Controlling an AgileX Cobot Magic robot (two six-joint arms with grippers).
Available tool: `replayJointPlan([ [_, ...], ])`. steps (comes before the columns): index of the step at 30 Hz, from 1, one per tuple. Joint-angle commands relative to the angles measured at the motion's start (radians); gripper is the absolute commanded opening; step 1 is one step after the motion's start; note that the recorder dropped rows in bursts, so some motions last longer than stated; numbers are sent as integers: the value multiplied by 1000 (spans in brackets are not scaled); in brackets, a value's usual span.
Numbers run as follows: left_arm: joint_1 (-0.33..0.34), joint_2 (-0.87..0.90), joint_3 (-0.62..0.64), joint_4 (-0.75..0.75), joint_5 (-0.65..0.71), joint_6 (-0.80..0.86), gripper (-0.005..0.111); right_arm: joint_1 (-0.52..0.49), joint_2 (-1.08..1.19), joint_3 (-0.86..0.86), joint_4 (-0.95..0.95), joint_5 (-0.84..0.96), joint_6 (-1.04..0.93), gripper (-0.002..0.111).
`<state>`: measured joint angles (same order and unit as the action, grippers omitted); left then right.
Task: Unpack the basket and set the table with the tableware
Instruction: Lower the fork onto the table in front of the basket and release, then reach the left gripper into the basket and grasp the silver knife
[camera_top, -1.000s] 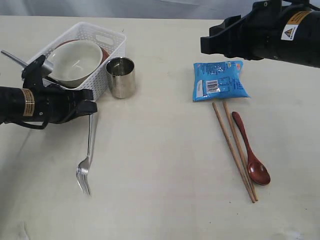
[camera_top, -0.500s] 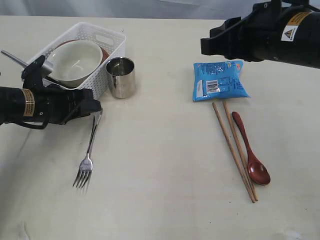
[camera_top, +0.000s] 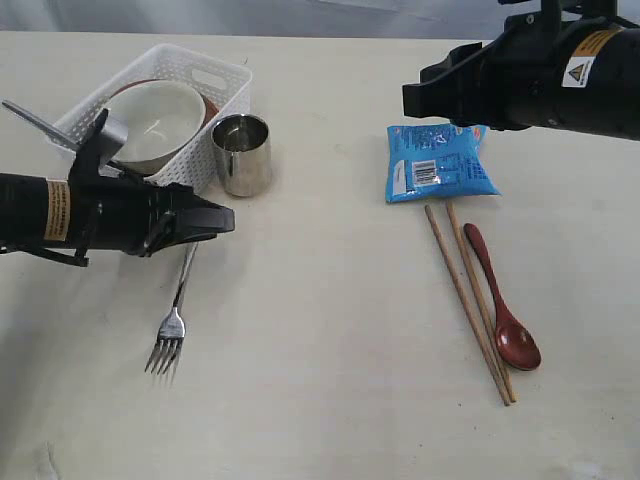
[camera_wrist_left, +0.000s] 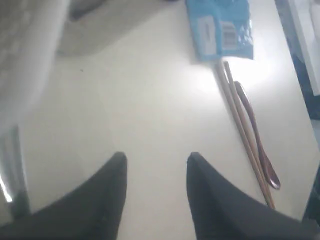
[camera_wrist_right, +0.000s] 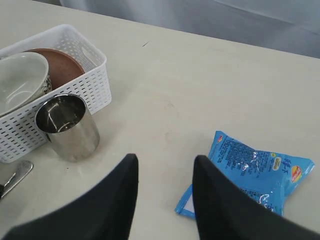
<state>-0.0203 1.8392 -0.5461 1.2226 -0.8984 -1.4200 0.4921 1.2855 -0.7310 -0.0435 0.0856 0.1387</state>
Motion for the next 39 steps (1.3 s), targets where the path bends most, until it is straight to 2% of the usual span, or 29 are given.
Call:
replayJointPlan([
  [1, -4, -2, -3, 105, -72, -24, 38, 2, -9, 0, -4, 1, 7, 36],
  [7, -2, -21, 3, 137, -305, -1, 38, 2, -9, 0, -4, 1, 7, 36],
  [15, -2, -279, -3, 160, -323, -27, 38, 2, -9, 0, -4, 1, 7, 36],
  [17, -2, -376, -25, 177, -181, -86, 38, 2, -9, 0, -4, 1, 7, 36],
  [20, -2, -501, -82, 296, 200, -261, 38, 2, -9, 0, -4, -14, 1, 36],
  [23, -2, -581, -127, 442, 514, -439, 40, 2, -9, 0, -4, -45, -8, 36],
  [26, -2, -605, -142, 511, 654, -502, 51, 2, -9, 0, -4, -75, -8, 36],
  [30, -2, -598, -139, 508, 729, -524, 64, 2, -9, 0, -4, -78, -8, 36],
  [35, -2, -578, -116, 496, 912, -610, 65, 2, -9, 0, -4, -68, -8, 36],
  [39, -2, -578, -72, 496, 993, -658, 65, 2, -9, 0, -4, -49, -8, 36],
])
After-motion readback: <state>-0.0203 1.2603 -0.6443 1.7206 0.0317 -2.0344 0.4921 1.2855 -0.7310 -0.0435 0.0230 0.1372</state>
